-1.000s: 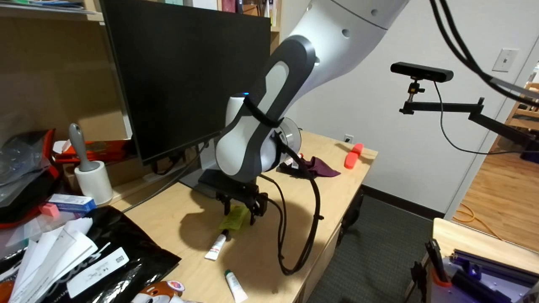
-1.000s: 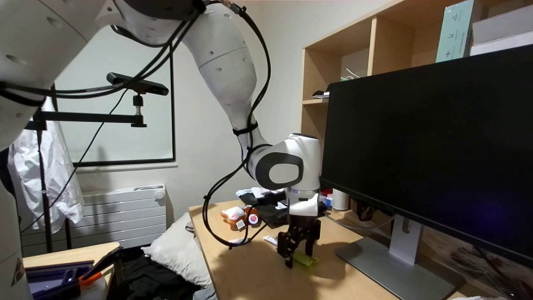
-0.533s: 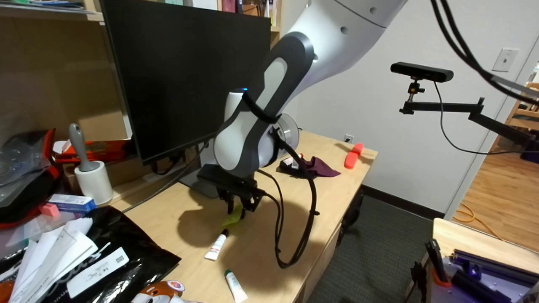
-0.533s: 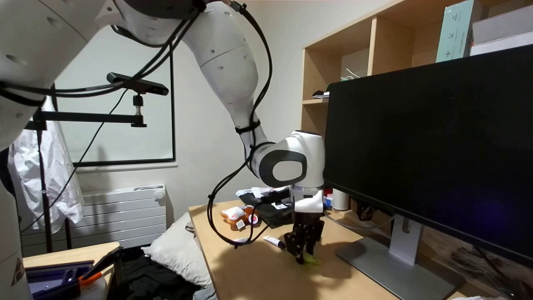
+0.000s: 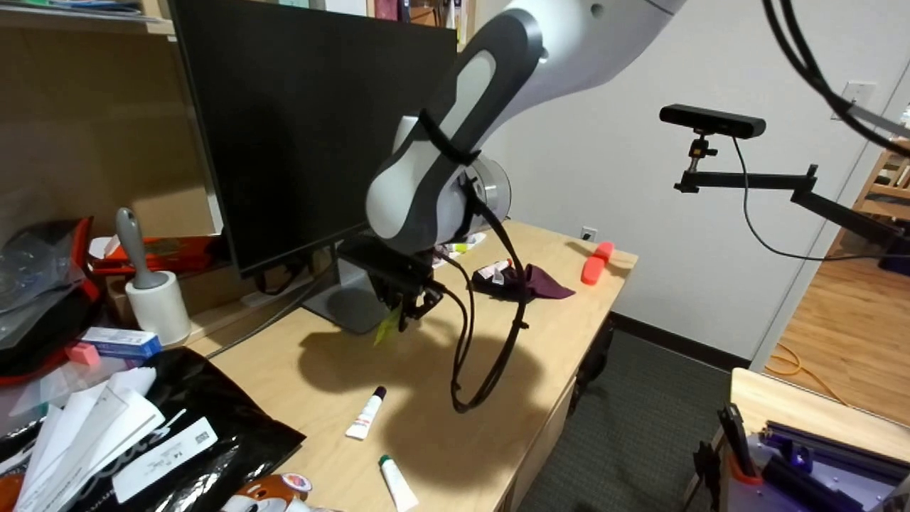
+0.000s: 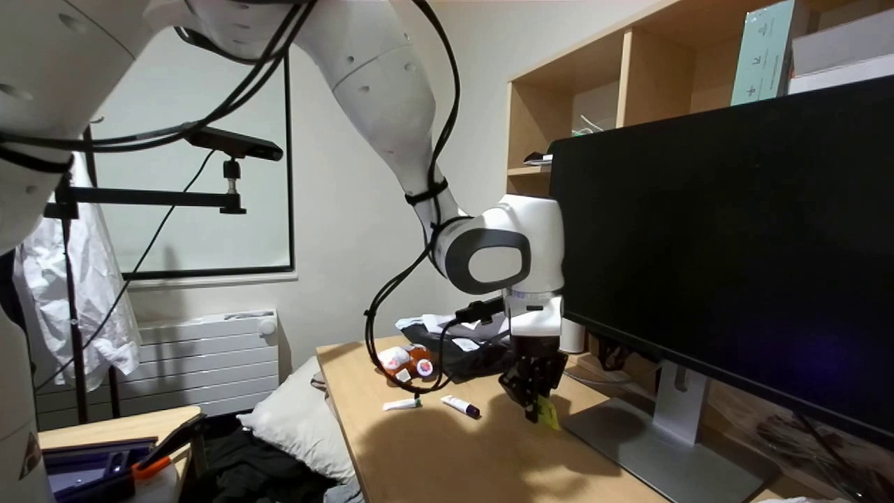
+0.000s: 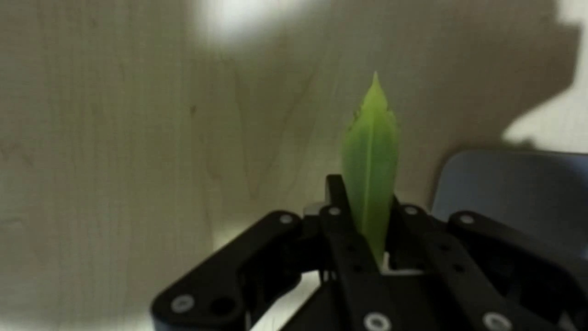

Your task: Move the yellow sachet to the right

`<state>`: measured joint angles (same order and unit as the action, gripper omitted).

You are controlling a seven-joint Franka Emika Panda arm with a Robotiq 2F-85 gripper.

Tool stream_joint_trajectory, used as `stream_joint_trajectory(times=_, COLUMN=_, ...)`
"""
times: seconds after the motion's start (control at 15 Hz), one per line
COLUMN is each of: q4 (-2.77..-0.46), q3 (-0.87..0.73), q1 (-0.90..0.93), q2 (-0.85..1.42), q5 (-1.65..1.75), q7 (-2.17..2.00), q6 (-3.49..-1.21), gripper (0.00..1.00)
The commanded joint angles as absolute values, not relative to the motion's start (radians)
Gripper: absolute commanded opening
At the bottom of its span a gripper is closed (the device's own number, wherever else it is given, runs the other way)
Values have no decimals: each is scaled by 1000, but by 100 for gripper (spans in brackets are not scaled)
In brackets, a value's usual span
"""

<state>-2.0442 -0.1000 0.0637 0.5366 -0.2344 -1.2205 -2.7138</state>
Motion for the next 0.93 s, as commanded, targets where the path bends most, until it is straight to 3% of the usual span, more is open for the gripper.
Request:
stream_joint_trajectory(times=0.0, q4=-2056, q3=-106, q1=15, q2=448, q5=-298, q7=-1227, q6=-2696, gripper=10)
stream_joint_trajectory(times=0.4, q4=-2034, q3=-191, q1=-50, q2=424, q5=-303, q7=-1262, q6=-2692, gripper=10)
stream_joint_trajectory(times=0.87, q4=-2164, q3=-281, q1=-80, q2=391, q5=-235, q7=-1237, q6=-2634, gripper=10)
